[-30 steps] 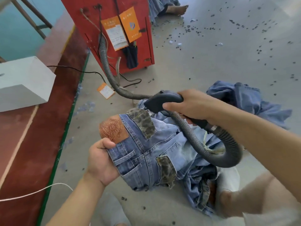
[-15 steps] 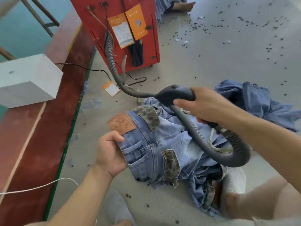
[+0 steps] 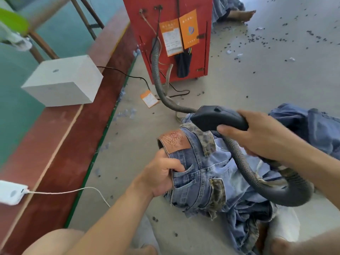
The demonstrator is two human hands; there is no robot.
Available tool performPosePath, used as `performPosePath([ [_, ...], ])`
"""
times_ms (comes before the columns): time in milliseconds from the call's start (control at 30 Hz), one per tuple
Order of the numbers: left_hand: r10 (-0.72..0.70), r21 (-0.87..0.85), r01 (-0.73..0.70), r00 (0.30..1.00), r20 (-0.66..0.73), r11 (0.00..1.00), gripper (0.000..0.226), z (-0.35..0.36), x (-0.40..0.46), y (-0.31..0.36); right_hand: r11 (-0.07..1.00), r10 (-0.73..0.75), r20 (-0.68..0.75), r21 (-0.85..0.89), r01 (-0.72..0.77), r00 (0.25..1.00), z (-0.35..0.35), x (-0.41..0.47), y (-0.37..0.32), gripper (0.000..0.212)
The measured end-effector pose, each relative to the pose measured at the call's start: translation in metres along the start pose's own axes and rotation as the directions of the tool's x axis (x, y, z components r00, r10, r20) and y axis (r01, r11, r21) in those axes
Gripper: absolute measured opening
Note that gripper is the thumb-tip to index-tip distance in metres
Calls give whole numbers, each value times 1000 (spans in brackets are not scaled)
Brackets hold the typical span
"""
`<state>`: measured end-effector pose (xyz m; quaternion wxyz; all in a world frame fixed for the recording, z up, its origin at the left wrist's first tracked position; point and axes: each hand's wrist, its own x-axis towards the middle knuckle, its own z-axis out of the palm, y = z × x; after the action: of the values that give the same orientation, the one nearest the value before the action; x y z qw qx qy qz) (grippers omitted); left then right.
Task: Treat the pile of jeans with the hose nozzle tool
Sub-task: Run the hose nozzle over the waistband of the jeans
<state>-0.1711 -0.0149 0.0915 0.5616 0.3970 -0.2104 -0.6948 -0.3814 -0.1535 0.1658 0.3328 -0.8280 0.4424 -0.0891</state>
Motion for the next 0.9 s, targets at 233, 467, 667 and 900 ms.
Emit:
performPosePath([
  [233,-63,-109,34,961,-268,993,37,-15,12,5,990,19,81,139,-30,997,-38,-9,10,37],
  [467,23,701,52,995,-97,712,16,-7,2,-10,999,-40,239,39,32,970,-32,-12,0,41],
  [667,31,975,-6,1000,-1,224,48,1,2,-24,993,-117,271,4,120,955,-7,-3,-23,28],
  [900,72,996,-59,995,64,-65,63,-4,5,-30,996,-71,419,-16,85,905,-45,-2,-17,28],
])
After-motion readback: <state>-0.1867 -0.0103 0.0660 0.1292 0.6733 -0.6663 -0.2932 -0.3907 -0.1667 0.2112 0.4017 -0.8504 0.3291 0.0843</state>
